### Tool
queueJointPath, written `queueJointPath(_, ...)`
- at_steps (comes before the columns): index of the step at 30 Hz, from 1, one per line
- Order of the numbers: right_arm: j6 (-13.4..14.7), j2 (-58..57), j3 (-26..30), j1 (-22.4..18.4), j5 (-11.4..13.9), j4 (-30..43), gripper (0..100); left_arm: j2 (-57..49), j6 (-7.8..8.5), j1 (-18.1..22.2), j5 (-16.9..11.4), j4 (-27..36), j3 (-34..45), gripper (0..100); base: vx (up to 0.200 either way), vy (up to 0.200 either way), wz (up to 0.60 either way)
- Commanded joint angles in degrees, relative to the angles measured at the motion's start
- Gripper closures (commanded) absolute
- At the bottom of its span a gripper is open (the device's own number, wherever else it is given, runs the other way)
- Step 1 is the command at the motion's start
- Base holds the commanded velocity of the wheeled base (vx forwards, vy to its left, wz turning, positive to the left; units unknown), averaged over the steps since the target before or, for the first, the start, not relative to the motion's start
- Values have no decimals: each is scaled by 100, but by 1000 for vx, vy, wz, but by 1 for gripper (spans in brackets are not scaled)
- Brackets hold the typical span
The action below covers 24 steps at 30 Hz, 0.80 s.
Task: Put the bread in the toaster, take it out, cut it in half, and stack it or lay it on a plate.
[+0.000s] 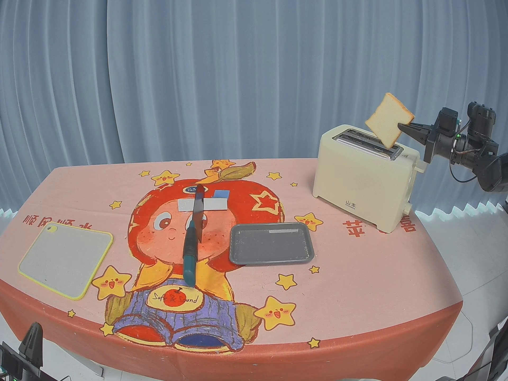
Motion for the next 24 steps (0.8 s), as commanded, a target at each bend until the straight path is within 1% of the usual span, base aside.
queueJointPath(1, -1, -44, 87, 17, 3, -18, 100, -93, -2, 2, 2, -2, 101, 100, 0, 0, 0)
queueJointPath(11, -28, -70, 254, 70, 3, -27, 100, -93, -2, 2, 2, -2, 101, 100, 0, 0, 0)
queueJointPath(12, -80, -79, 298, 78, 3, -27, 100, -93, -2, 2, 2, -2, 101, 100, 0, 0, 0)
queueJointPath(20, -107, -17, 306, 131, 3, -27, 100, -93, -2, 2, 2, -2, 101, 100, 0, 0, 0)
queueJointPath(24, -107, -8, 350, 263, -6, -27, 100, -93, -2, 2, 2, -2, 101, 100, 0, 0, 0)
